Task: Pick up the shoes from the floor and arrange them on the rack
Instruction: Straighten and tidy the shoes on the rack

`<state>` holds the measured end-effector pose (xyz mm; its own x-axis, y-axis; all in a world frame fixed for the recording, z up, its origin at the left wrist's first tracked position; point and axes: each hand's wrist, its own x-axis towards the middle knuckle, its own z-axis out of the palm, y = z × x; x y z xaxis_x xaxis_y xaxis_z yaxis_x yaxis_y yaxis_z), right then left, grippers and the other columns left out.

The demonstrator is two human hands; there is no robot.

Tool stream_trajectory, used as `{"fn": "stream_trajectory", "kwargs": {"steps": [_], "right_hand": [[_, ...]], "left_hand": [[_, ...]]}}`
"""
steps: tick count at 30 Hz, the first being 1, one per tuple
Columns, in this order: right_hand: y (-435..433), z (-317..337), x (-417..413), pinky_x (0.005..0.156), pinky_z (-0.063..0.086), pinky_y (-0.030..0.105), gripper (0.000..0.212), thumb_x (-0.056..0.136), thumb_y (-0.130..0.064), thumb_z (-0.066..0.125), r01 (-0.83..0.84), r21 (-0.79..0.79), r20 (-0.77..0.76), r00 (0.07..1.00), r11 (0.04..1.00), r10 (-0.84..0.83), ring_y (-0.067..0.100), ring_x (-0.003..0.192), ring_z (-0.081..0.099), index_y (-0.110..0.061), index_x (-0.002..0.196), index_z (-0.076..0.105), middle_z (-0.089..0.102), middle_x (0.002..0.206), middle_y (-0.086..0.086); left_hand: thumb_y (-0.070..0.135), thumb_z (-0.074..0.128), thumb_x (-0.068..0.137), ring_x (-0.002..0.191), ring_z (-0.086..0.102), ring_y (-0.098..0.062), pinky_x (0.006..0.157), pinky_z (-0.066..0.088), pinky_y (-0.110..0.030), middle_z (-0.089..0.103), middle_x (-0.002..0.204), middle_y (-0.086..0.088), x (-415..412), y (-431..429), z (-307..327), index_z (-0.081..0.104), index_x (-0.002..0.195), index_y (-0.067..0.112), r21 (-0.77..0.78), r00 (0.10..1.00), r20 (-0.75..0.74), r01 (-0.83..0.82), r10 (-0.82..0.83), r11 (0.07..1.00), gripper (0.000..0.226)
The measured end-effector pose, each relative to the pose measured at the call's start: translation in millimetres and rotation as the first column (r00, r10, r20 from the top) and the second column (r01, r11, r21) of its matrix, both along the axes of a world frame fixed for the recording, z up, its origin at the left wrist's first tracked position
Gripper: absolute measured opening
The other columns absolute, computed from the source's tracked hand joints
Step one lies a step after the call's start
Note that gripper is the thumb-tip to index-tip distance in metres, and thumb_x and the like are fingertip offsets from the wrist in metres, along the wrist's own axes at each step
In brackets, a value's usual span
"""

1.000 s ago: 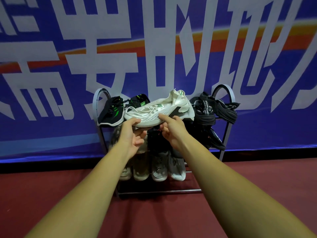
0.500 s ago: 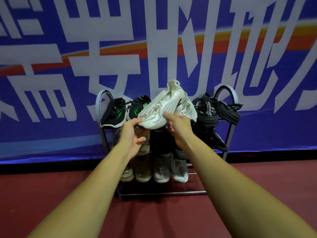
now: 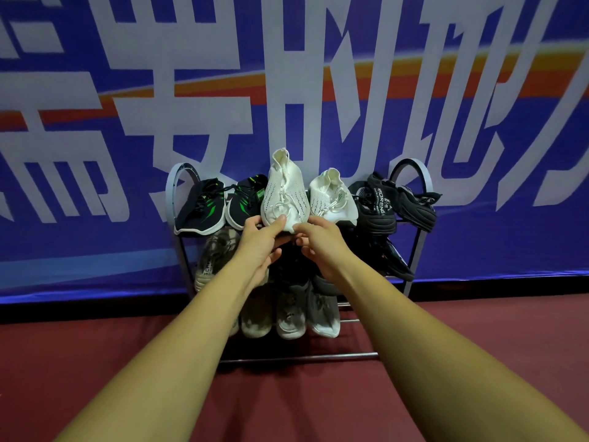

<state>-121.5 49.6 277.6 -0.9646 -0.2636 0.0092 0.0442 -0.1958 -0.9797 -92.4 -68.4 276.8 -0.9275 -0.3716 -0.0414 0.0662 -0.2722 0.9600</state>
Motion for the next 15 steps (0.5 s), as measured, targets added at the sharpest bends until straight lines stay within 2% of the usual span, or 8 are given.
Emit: {"fn": "stream_trajectory", "kwargs": {"steps": [2, 5, 7, 9, 11, 15], "right_hand": [[-1, -1, -2, 0.047, 0.034, 0.019, 0.024, 0.086, -0.003, 0.058, 0.037, -0.003, -0.008, 0.999, 0.999, -0.037, 0.007, 0.057, 0.049, -0.004, 0.108, 0.067, 0.06, 0.083, 0.006], [-1, -3, -6, 0.047, 0.038, 0.016, 0.03, 0.085, -0.003, 0.06, 0.087, -0.001, -0.016, 0.996, 0.996, -0.087, 0.005, 0.056, 0.052, -0.006, 0.114, 0.064, 0.063, 0.083, 0.003], [0, -5, -9, 0.053, 0.043, 0.019, 0.034, 0.083, -0.005, 0.063, 0.126, 0.014, -0.004, 0.992, 0.992, -0.126, 0.005, 0.06, 0.057, -0.009, 0.117, 0.06, 0.066, 0.088, 0.003], [0, -6, -12, 0.058, 0.045, 0.022, 0.037, 0.082, -0.008, 0.066, 0.14, 0.042, -0.001, 0.99, 0.989, -0.14, 0.007, 0.064, 0.059, -0.01, 0.118, 0.057, 0.068, 0.094, 0.005], [0, -6, -13, 0.059, 0.045, 0.023, 0.036, 0.083, -0.01, 0.066, 0.14, 0.057, -0.004, 0.99, 0.988, -0.14, 0.007, 0.064, 0.059, -0.01, 0.118, 0.057, 0.068, 0.094, 0.005], [0, -8, -17, 0.06, 0.045, 0.024, 0.029, 0.086, -0.005, 0.063, 0.159, 0.053, -0.057, 0.986, 0.986, -0.156, 0.009, 0.065, 0.058, -0.009, 0.114, 0.063, 0.067, 0.09, 0.005]], "left_hand": [[0.034, 0.069, 0.09, 0.095, 0.071, -0.019, 0.052, 0.038, -0.023, 0.066, 0.123, -0.007, -1, 2, 0, 0.045, 0.127, 0.021, -0.062, 1.0, 0.002, -0.001, 0.002, 0.998, 0.046], [0.035, 0.066, 0.093, 0.083, 0.068, -0.013, 0.051, 0.04, -0.021, 0.066, 0.112, 0.002, -2, 4, 0, 0.039, 0.144, 0.023, -0.184, 1.0, -0.006, -0.007, 0.006, 0.983, 0.059], [0.029, 0.064, 0.095, 0.086, 0.066, -0.014, 0.047, 0.043, -0.014, 0.065, 0.12, -0.001, -6, 3, -3, 0.034, 0.151, 0.023, -0.242, 1.0, -0.027, 0.002, -0.009, 0.97, 0.064], [0.028, 0.062, 0.096, 0.082, 0.064, -0.011, 0.044, 0.043, -0.008, 0.065, 0.127, -0.007, -8, 3, -3, 0.043, 0.146, 0.02, -0.262, 0.999, -0.027, 0.015, -0.023, 0.965, 0.054], [0.031, 0.062, 0.096, 0.078, 0.063, -0.008, 0.043, 0.043, -0.007, 0.066, 0.126, -0.006, -9, 2, -3, 0.045, 0.146, 0.02, -0.251, 1.0, -0.003, 0.025, -0.027, 0.968, 0.054], [0.027, 0.063, 0.095, 0.08, 0.064, -0.01, 0.046, 0.041, -0.014, 0.069, 0.111, 0.001, -11, 3, -4, 0.044, 0.145, 0.025, -0.267, 0.999, 0.005, 0.041, -0.041, 0.963, 0.054]]}}
